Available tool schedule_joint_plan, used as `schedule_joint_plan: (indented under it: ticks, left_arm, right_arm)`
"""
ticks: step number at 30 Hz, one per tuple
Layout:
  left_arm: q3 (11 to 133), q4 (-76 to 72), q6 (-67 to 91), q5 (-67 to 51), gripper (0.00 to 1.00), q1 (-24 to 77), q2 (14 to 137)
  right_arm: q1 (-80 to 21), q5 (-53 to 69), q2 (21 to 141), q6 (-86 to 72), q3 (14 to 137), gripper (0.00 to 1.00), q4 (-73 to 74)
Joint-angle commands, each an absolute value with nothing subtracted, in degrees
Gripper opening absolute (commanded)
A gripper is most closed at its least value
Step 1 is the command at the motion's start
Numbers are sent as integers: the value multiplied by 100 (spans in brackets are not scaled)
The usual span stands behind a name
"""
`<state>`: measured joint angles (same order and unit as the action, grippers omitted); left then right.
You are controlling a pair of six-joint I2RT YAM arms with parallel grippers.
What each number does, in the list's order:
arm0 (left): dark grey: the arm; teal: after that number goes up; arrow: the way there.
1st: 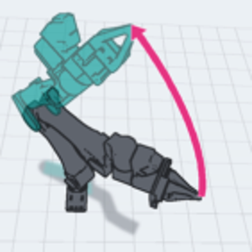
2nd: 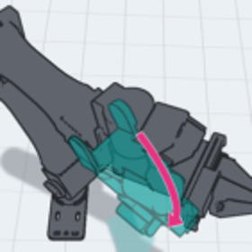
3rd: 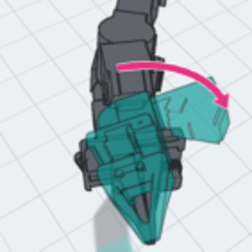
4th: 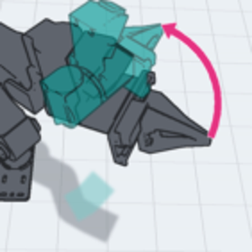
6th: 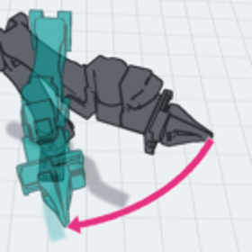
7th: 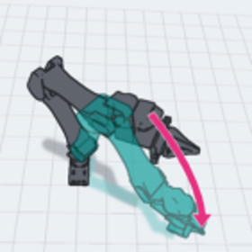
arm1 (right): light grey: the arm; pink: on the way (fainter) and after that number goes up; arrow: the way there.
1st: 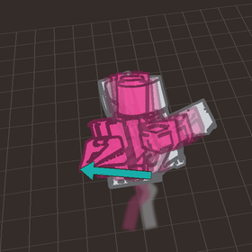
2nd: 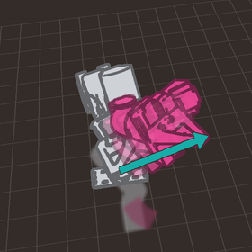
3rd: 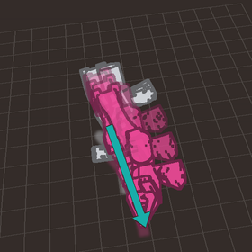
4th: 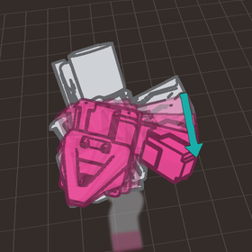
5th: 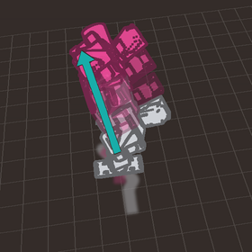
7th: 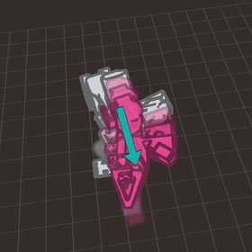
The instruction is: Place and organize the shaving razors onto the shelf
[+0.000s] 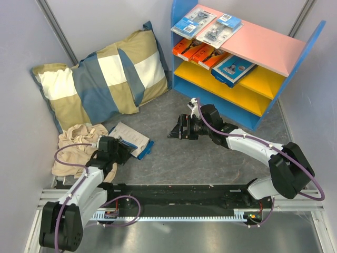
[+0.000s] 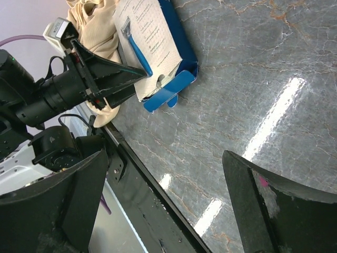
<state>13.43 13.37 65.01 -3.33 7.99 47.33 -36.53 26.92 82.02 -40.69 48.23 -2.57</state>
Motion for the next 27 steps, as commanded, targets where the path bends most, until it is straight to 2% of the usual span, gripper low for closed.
schedule_joint_plan:
  ticks: [1,3,4,6,17,27]
  left_arm:
    - [1169,686,6425,-334,41,729,5150]
    - [1151,528,6302,-352,27,721,5282]
    - [1151,527,6267,-352,12,721,5291]
    - [1178,545,6109,-351,2,721,5291]
    - [1678,1046,4801,-773,2,721,4422]
    - [2434,1108,3912,-2458,2,738,4157]
  right_arm:
    - [-3674,2725,8060,-4017,4773,98,-413]
    - [-3674,2725,8060,-3999,4764,98,-404]
    - [-3683,2725,8051,-4008,4746,98,-396]
    - [-3674,2725,8042,-3999,4720,98,-396]
    - [-3683,2698,7928,-3955,4764,98,-325]
    - [-3683,2672,7656,-3885,4878,98,-132]
